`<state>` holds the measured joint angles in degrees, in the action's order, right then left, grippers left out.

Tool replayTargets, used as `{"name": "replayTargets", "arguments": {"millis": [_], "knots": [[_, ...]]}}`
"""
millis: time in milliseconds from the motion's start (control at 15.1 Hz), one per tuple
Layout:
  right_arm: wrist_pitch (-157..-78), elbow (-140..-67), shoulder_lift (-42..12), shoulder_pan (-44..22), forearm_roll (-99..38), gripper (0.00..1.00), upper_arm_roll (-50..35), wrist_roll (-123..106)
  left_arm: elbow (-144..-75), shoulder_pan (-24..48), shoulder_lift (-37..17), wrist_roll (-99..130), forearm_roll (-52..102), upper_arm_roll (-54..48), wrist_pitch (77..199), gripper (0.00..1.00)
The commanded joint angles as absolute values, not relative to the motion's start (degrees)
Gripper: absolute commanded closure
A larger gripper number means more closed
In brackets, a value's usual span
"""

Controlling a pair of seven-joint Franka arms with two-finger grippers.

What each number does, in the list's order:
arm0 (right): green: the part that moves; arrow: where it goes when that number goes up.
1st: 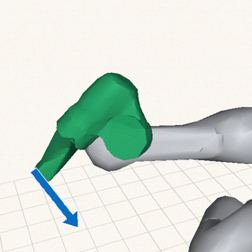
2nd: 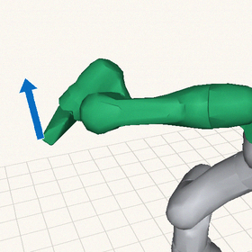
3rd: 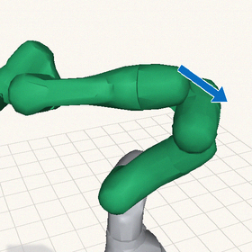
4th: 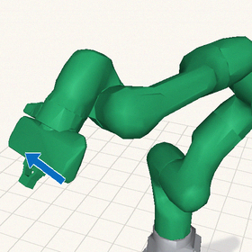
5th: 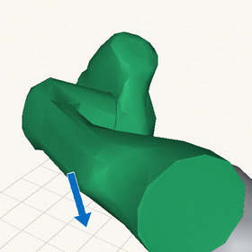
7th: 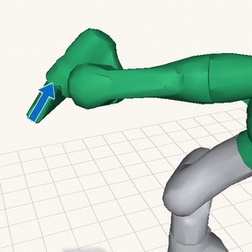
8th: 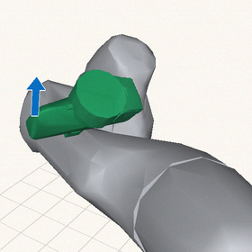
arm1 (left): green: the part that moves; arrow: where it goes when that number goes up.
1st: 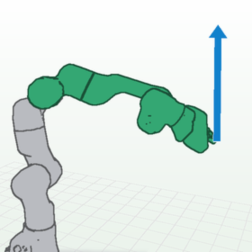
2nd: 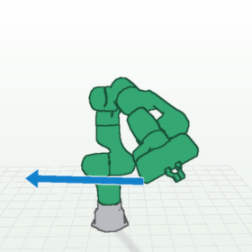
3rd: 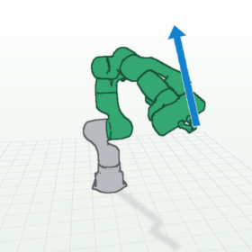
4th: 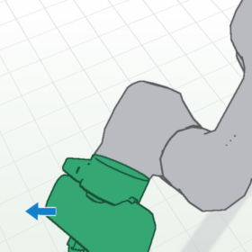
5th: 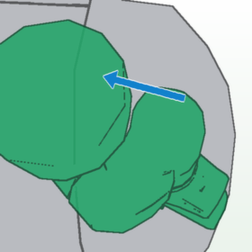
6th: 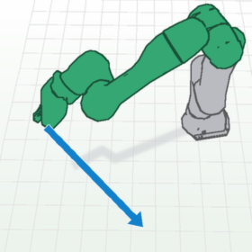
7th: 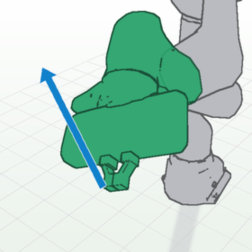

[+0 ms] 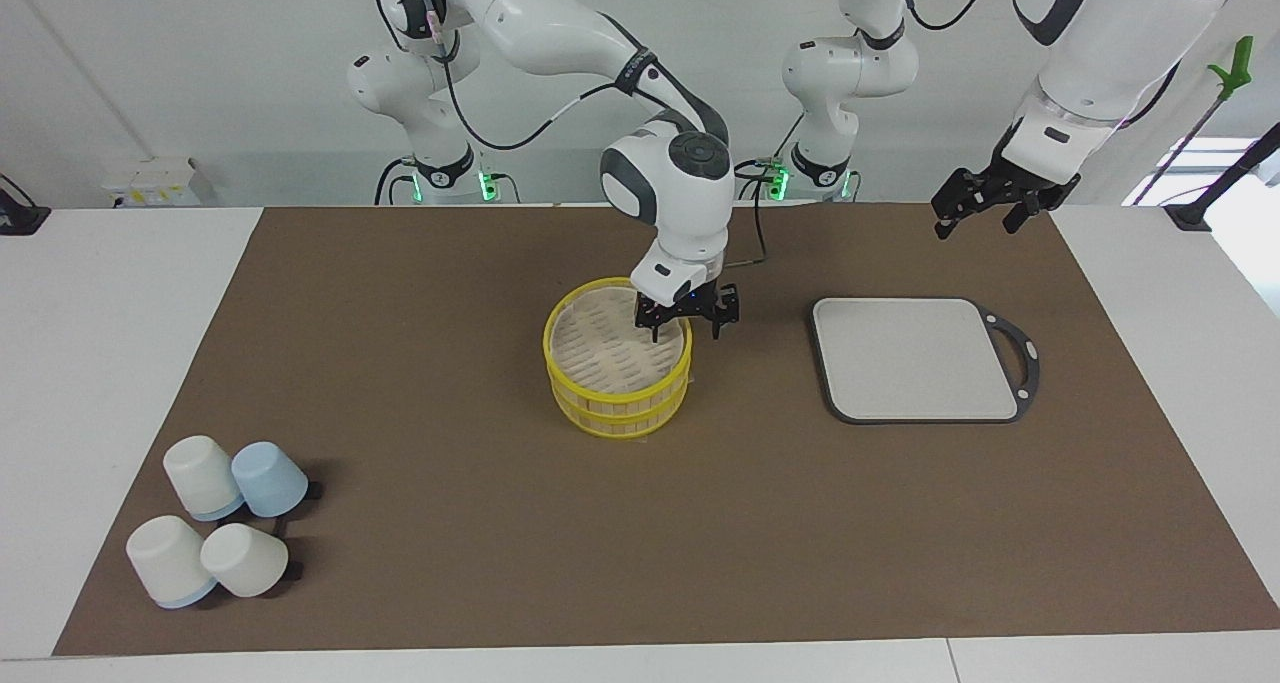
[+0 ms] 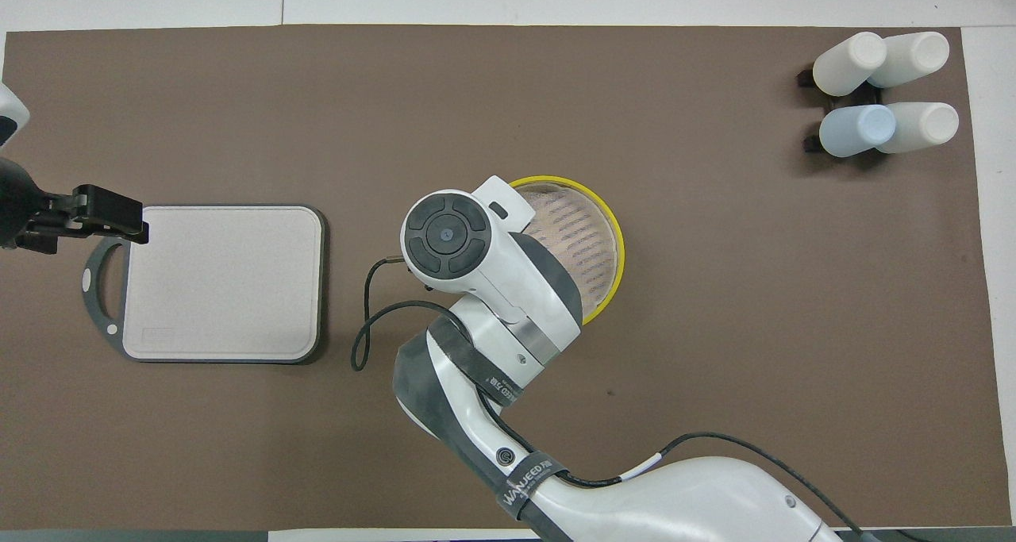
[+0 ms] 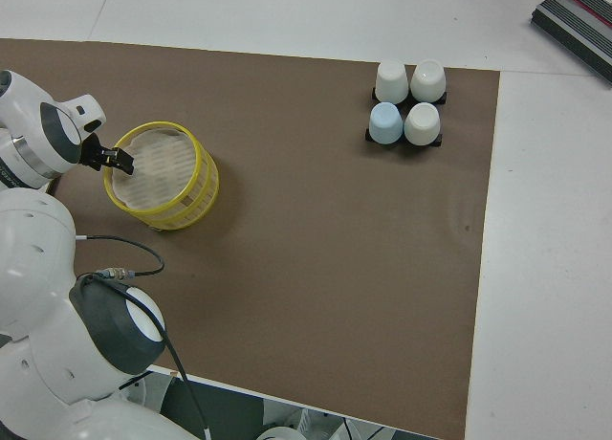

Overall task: Place bun in steamer
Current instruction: 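Lower the yellow lid onto the steamer with the right gripper, then open the right gripper and lift it off the lid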

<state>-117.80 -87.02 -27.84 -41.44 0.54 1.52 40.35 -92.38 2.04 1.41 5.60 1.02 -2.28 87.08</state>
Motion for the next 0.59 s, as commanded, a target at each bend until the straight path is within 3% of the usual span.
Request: {"name": "replayTargets", "arguments": {"millis": [0, 528], "knots": [[-114.4, -87.1, -24.4, -39.2, 0.9, 0.00, 1.8, 40.7, -90.6, 1.8, 0.8, 4.8, 0.9, -2.4, 85.9, 0.00], [-95.2, -87.9, -11.5, -17.7, 0.4, 0.00, 1.6, 24.8, -90.6, 1.8, 0.8, 4.9, 0.8, -2.4, 86.0, 0.00]]}}
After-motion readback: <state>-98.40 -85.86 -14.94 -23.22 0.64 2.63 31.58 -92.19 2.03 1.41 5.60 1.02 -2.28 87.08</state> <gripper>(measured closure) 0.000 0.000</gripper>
